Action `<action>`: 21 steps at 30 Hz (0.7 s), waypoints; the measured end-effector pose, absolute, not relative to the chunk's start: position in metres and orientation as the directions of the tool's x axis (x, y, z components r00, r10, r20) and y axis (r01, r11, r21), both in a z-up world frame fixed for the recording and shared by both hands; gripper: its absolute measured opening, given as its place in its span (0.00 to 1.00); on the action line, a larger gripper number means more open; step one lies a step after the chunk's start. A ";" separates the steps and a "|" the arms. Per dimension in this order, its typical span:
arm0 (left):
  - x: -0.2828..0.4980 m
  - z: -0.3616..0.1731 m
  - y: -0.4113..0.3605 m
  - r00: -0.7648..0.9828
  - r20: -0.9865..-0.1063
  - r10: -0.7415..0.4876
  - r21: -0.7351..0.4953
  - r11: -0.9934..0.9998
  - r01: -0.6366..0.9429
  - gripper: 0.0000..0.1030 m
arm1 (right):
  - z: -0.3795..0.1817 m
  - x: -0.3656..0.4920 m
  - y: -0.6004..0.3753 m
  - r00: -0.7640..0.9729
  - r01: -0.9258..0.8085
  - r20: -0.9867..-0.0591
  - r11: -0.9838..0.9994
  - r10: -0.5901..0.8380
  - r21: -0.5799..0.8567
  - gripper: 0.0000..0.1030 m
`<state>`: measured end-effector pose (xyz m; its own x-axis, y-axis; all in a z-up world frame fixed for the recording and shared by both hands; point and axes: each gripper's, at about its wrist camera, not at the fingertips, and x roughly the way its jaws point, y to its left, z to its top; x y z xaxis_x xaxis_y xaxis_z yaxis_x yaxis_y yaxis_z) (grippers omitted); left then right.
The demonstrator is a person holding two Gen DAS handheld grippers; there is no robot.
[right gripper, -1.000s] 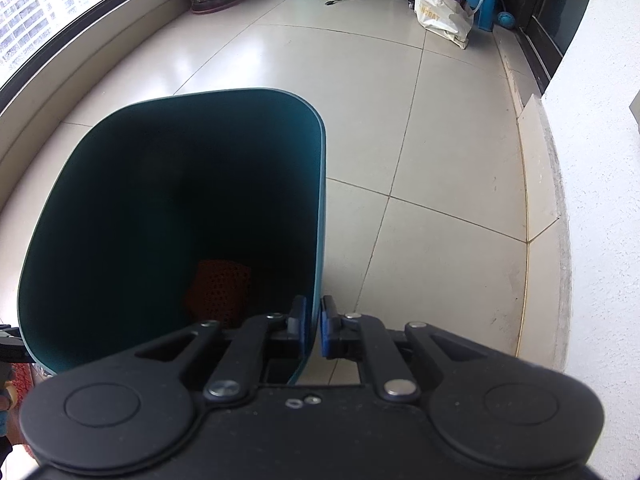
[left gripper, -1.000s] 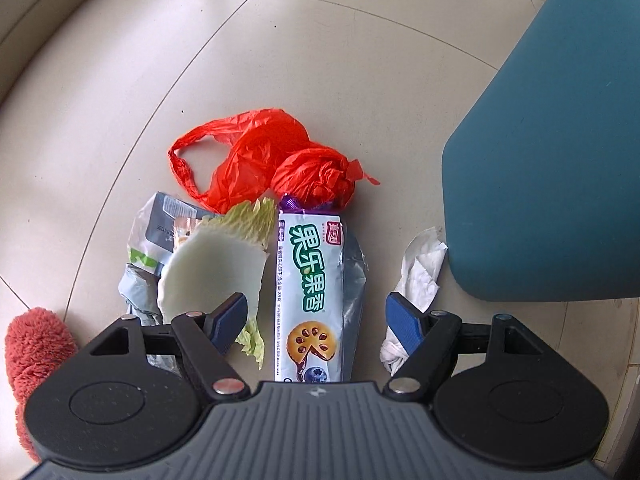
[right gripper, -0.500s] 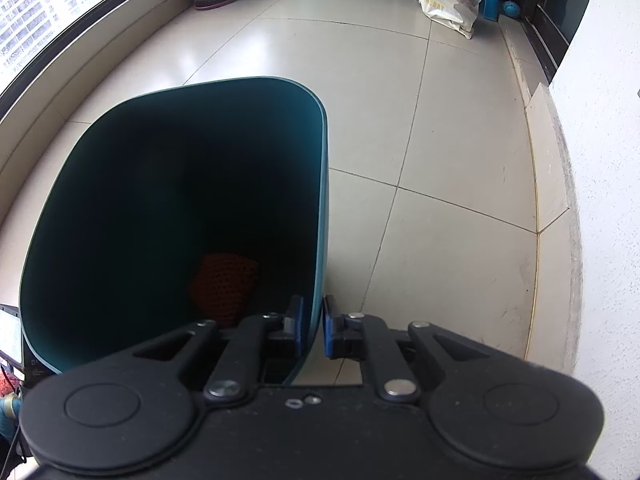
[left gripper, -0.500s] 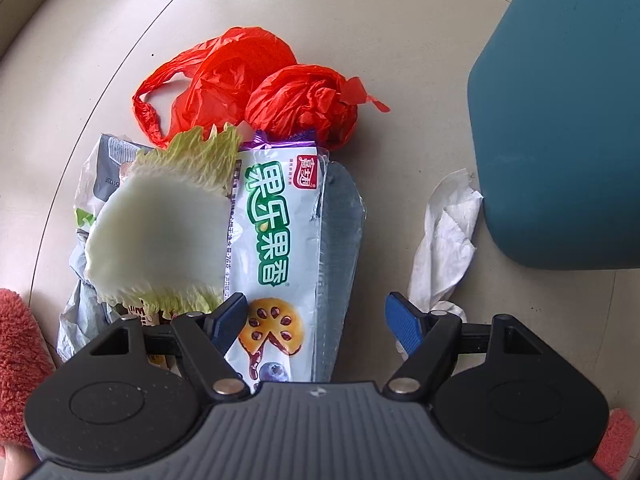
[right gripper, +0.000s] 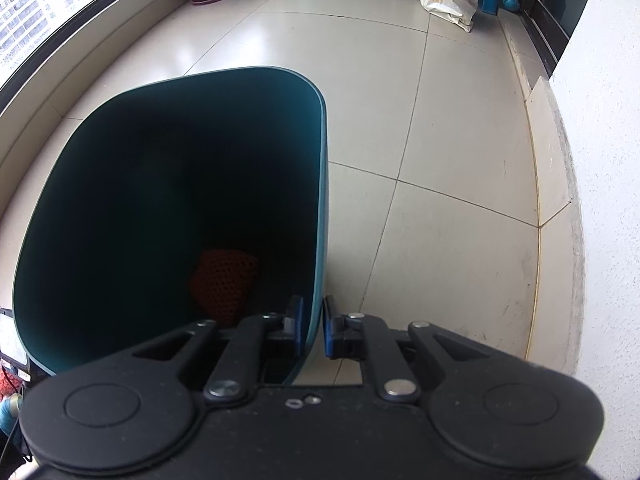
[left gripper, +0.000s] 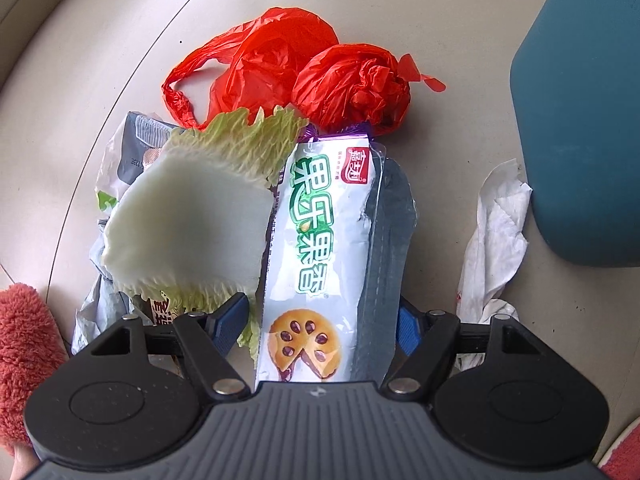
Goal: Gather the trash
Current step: 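Lower the left gripper to the biscuit packet and grasp it, then lift the biscuit packet into the teal bin and open the left gripper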
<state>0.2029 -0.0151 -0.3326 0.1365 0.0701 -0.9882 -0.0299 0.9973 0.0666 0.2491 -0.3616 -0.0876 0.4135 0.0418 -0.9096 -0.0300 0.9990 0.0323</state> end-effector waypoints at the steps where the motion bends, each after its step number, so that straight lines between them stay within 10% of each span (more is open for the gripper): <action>1: 0.202 -0.332 -0.016 0.135 -0.988 0.071 0.068 0.997 -0.025 0.59 | -0.088 0.249 -0.362 0.413 -0.031 -0.910 0.999 0.041 0.030 0.09; 21: 0.212 -0.189 -0.027 0.267 -0.964 -0.008 -0.018 0.999 -0.035 0.49 | -0.091 0.244 -0.358 0.432 -0.020 -0.901 1.000 0.026 0.019 0.07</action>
